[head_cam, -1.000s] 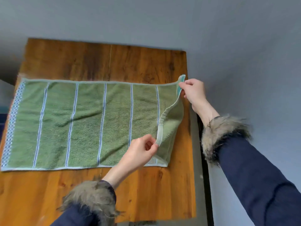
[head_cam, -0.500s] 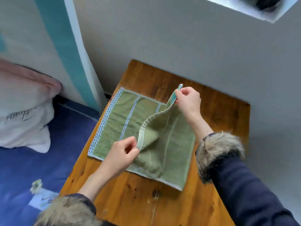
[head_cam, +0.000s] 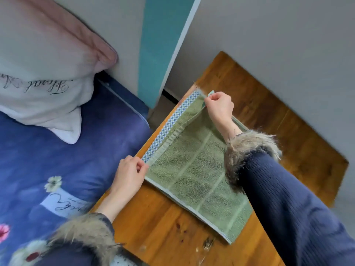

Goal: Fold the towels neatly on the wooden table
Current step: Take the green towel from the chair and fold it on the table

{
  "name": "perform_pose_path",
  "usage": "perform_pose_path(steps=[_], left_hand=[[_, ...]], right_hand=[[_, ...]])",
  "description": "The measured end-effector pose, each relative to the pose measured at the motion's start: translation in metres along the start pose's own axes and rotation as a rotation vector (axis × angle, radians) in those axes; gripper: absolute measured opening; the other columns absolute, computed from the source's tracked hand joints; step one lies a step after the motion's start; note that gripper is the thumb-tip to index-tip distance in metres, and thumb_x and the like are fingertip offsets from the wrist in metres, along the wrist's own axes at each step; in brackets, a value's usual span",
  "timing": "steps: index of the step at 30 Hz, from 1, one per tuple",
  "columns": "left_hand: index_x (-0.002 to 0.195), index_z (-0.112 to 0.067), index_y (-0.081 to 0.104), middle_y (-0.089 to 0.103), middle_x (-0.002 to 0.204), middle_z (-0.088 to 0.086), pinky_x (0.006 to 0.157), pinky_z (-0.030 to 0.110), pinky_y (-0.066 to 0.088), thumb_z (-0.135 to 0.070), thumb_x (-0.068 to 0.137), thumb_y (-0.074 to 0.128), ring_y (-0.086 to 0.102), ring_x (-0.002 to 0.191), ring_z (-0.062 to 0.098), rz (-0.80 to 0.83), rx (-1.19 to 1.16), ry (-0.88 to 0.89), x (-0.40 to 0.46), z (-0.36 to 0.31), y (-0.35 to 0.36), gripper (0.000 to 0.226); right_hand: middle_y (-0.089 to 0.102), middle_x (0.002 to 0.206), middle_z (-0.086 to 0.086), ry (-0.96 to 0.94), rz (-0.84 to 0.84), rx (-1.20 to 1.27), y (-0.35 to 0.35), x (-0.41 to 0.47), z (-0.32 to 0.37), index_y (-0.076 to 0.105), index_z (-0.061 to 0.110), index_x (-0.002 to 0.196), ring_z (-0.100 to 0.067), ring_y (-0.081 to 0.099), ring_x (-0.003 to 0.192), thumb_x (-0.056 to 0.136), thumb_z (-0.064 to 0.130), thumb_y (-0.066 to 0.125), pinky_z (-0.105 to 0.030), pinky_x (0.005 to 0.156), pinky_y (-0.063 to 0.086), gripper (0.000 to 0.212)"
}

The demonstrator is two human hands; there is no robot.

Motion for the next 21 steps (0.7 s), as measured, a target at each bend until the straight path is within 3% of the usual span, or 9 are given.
perform_pose_path(steps=[3,5,7,14,17,21], left_hand=[[0.081,-0.011,0.061,0.046,0.093,0.001,0.084,0.032,0.039,-0.021,0.091,0.055,0.039,0.091,0.019,-0.05,0.04,0.06,0.004,-0.002,0.005,0.015],[0.079,-0.01,0.059,0.044,0.094,0.002,0.08,0.031,0.04,-0.018,0.09,0.055,0.041,0.089,0.019,-0.068,0.042,0.071,0.003,-0.005,0.007,0.015],[0.076,-0.01,0.056,0.04,0.096,0.001,0.071,0.028,0.038,-0.016,0.089,0.057,0.045,0.086,0.018,-0.101,0.018,0.054,0.001,-0.005,0.006,0.015],[0.073,-0.01,0.053,0.044,0.093,0.004,0.072,0.027,0.038,-0.012,0.086,0.06,0.046,0.092,0.021,-0.106,0.009,0.022,0.003,-0.004,0.009,0.015],[0.073,-0.01,0.052,0.045,0.091,0.005,0.071,0.026,0.037,-0.008,0.085,0.061,0.048,0.088,0.02,-0.094,0.0,0.035,0.004,-0.005,0.009,0.016],[0.072,-0.012,0.049,0.047,0.083,0.002,0.067,0.027,0.036,-0.009,0.086,0.059,0.048,0.079,0.018,-0.08,0.03,0.077,0.005,-0.008,0.008,0.017]], right_hand=[[0.063,0.091,-0.005,-0.056,-0.053,-0.15,0.017,0.013,0.002,0.063,0.016,0.075,-0.021,0.053,0.095,0.084,0.018,0.051,-0.027,0.072,0.043,0.015],[0.061,0.109,-0.006,-0.086,-0.061,-0.206,0.026,0.023,0.002,0.061,0.02,0.071,-0.024,0.048,0.109,0.082,0.02,0.052,-0.037,0.091,0.043,0.015],[0.051,0.126,-0.004,-0.101,-0.013,-0.26,0.033,0.032,0.001,0.061,0.018,0.074,-0.022,0.042,0.117,0.084,0.019,0.053,-0.036,0.1,0.036,0.013],[0.05,0.126,-0.007,-0.206,0.037,-0.279,0.037,0.045,-0.001,0.066,0.006,0.084,-0.014,0.048,0.104,0.091,0.019,0.051,-0.02,0.083,0.03,0.021],[0.046,0.125,-0.009,-0.3,0.108,-0.346,0.038,0.048,0.001,0.06,0.007,0.101,-0.019,0.05,0.105,0.089,0.013,0.051,-0.025,0.092,0.038,0.016],[0.041,0.131,-0.014,-0.522,0.284,-0.544,0.034,0.047,0.003,0.047,0.01,0.126,-0.027,0.052,0.108,0.087,0.0,0.05,-0.036,0.095,0.045,0.041]])
Point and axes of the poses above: each hand's wrist, its own x-axis towards the middle knuckle, its own y-axis out of the palm, z = x × y, the point moved 4 cm from there along x, towards the middle knuckle
